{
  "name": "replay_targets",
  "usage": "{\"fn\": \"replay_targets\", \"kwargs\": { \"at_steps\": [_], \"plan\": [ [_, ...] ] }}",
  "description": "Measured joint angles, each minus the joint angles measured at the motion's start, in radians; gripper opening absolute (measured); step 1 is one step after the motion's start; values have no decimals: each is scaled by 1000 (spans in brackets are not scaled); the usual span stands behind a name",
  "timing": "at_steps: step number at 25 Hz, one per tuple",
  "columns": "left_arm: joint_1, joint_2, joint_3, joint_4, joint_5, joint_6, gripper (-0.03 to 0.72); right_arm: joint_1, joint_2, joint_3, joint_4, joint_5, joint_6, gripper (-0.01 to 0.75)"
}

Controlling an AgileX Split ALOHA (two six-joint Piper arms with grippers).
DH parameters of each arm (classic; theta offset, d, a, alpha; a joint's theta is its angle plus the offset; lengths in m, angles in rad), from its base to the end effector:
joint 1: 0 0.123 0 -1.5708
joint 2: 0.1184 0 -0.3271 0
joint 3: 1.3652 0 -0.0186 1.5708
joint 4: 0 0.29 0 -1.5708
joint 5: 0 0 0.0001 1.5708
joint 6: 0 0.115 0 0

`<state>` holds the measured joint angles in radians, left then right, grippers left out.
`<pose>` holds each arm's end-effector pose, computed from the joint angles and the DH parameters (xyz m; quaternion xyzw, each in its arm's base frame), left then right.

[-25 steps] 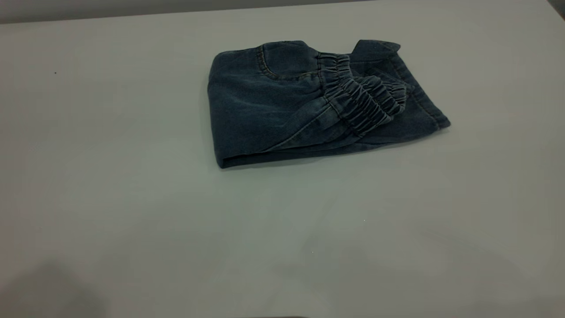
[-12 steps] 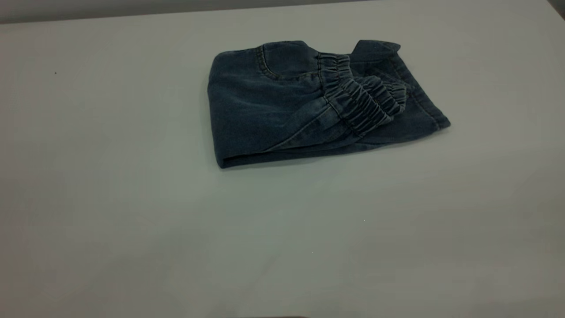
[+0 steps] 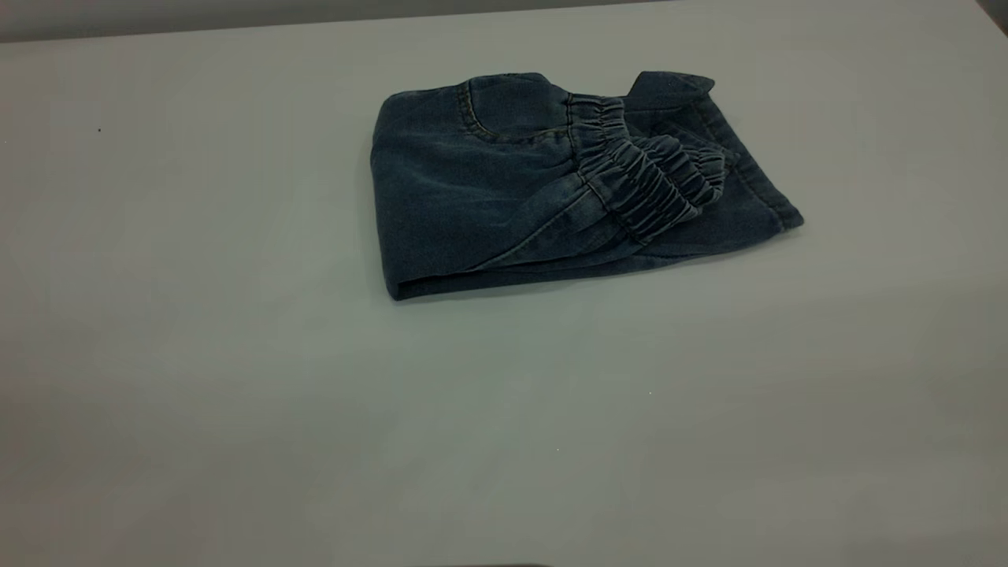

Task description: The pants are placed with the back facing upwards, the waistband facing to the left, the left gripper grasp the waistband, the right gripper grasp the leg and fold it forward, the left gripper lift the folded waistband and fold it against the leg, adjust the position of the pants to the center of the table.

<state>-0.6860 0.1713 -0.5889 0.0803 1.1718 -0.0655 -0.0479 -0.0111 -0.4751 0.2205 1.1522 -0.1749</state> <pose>0.0220 -0.0070 0.3021 0.2724 0.8566 -0.1228 0.4206 0.0042 0.0228 0.2701 -0.0640 0.8719 0.0564 0.4823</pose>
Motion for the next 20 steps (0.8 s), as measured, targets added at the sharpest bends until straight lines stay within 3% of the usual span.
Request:
{"fn": "replay_targets", "kwargs": {
  "at_steps": [6, 20],
  "plan": [
    [0, -21, 94, -47, -30, 30, 551, 0, 0, 0, 0, -2, 0, 494],
    [0, -21, 95, -58, -44, 32, 551, 0, 0, 0, 4, -2, 0, 494]
  ]
}}
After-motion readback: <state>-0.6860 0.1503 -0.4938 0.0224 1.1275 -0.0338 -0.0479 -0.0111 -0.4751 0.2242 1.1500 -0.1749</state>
